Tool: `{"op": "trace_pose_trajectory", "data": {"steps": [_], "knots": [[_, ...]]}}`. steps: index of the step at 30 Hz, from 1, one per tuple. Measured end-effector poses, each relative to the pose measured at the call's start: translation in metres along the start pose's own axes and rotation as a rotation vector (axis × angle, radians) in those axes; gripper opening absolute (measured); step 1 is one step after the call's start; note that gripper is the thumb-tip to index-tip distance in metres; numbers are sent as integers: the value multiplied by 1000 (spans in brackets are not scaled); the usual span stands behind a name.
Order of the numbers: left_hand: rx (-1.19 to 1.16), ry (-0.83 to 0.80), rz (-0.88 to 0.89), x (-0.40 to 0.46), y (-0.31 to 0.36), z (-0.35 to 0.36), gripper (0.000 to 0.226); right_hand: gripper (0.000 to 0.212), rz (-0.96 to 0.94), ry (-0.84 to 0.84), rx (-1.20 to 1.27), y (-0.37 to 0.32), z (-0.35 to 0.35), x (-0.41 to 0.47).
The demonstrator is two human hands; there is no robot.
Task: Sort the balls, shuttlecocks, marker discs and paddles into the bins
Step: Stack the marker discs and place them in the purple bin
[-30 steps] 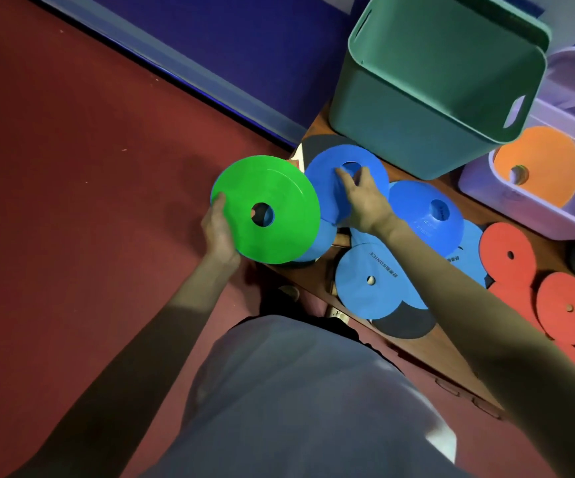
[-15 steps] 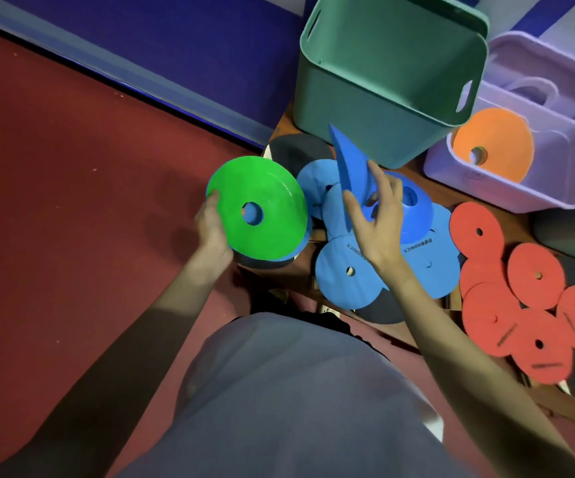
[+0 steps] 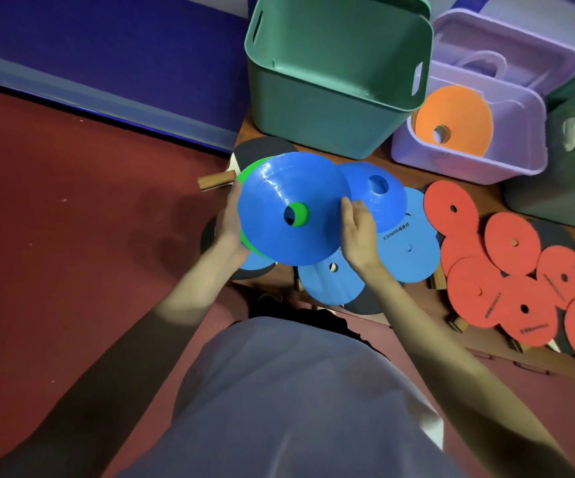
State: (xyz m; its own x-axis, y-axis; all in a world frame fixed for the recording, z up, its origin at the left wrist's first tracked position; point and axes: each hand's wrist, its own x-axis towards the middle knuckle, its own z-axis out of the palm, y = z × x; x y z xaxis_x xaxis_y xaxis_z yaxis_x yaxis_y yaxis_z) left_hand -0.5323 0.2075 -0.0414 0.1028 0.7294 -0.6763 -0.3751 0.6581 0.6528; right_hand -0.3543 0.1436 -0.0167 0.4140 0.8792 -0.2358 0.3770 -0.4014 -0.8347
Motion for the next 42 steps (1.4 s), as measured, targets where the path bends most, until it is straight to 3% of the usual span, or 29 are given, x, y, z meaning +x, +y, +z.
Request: {"op": "trace_pose_trajectory", "data": {"steps": [7, 10, 13, 23, 27, 30, 36, 41, 42], "knots": [[77, 66, -22, -2, -9, 9, 29, 22, -216, 36, -375, 23, 3, 13], [63, 132, 16, 0, -1, 14, 19, 31, -259, 72, -416, 29, -3, 29], [59, 162, 51, 4, 4, 14, 25, 35, -276, 103, -447, 38, -16, 52], [41, 179, 92, 10, 21, 25, 14, 97, -45, -352, -748, 67, -48, 101], [70, 151, 109, 12, 22, 31, 23, 105, -112, -330, -830, 71, -47, 87], [87, 155, 110, 15, 21, 34, 29, 111, -87, -209, -789, 68, -53, 70], [101, 98, 136, 19, 17, 52, 19, 86, -20, 178, -442, 57, -85, 36], [148, 79, 211, 18, 7, 79, 15, 33, -2, 291, -2, 44, -113, 21], [171, 87, 222, 18, 4, 84, 14, 33, 23, 319, 45, 42, -118, 22]]}}
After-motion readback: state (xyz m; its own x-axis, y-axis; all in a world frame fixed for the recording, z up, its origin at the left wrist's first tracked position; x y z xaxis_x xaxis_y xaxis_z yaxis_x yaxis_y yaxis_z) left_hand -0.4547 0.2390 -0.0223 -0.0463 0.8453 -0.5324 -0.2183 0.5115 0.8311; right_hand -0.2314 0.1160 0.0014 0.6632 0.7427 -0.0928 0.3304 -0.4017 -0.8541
